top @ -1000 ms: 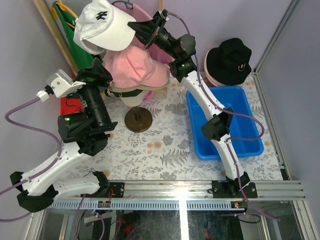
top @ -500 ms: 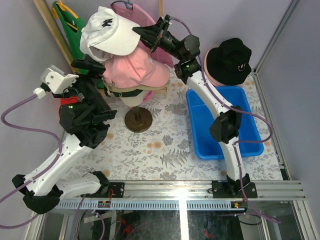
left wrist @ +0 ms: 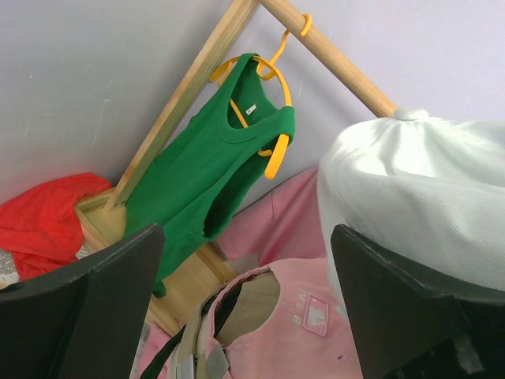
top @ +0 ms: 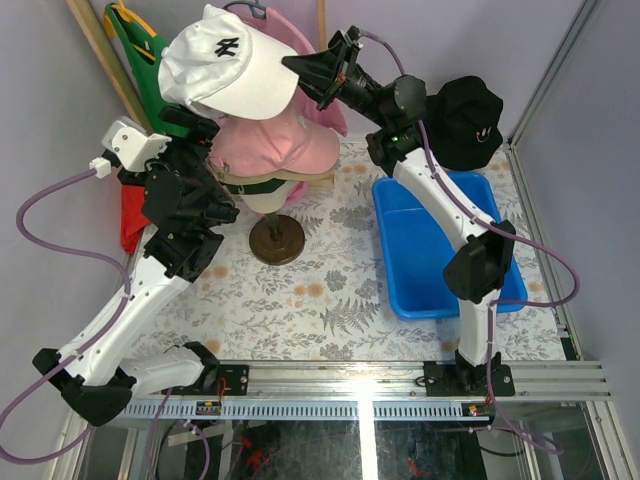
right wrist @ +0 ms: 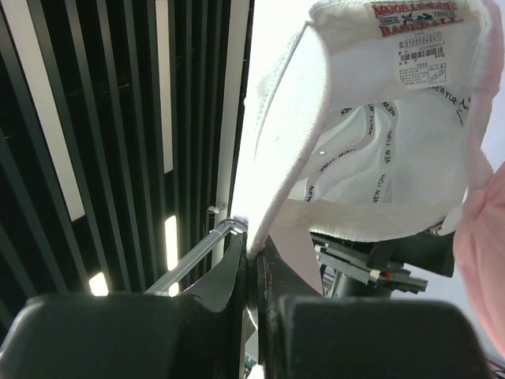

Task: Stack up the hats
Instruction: Stack the hat on the hat.

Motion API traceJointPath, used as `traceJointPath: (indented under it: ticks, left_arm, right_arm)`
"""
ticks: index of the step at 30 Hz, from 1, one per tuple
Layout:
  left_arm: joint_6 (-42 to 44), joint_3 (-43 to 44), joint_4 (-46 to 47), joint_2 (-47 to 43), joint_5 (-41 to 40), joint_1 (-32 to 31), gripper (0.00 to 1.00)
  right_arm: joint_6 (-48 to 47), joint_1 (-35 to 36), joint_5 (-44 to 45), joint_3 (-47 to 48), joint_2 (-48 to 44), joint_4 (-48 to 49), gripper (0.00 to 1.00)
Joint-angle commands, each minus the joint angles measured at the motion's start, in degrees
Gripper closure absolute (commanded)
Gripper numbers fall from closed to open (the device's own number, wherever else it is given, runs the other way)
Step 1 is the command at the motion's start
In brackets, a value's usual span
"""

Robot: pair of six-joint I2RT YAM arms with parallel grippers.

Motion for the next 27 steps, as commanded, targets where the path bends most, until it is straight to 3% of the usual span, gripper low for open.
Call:
traceJointPath:
  ticks: [1,8,12,17,23,27]
  left_arm:
    - [-6.8,2.0,-4.1,0.6,2.0,2.0,0.12]
    - [-10.1,3.6,-4.7,2.0,6.6,4.1,0.1]
    - [-12.9,3.8,-6.4,1.2,7.4,4.1,0.09]
    - [-15.4,-2.0,-2.8,-3.9,12.9,4.1,0.09]
    - [-14.5,-10.4,9.2,-8.3,25.6,4.1,0.02]
    - [-14.2,-10.0,13.2,-6.7,32.6,4.1,0.01]
  right_arm:
    - [3.9,-0.1,-1.3,-2.7,-5.8,6.9,1.0]
    - [5.6,0.1,-1.5,-5.0,-7.8,8.9,1.0]
    - [6.1,0.3,-0.9,-1.8,-6.6,8.4,1.0]
    - [6.2,0.8,0.5,11.0,-0.9,3.7,1.0]
    - [6.4,2.2,3.5,34.9,10.3,-6.5,1.0]
    - [7.0,4.0,5.1,37.0,12.3,-6.0,1.0]
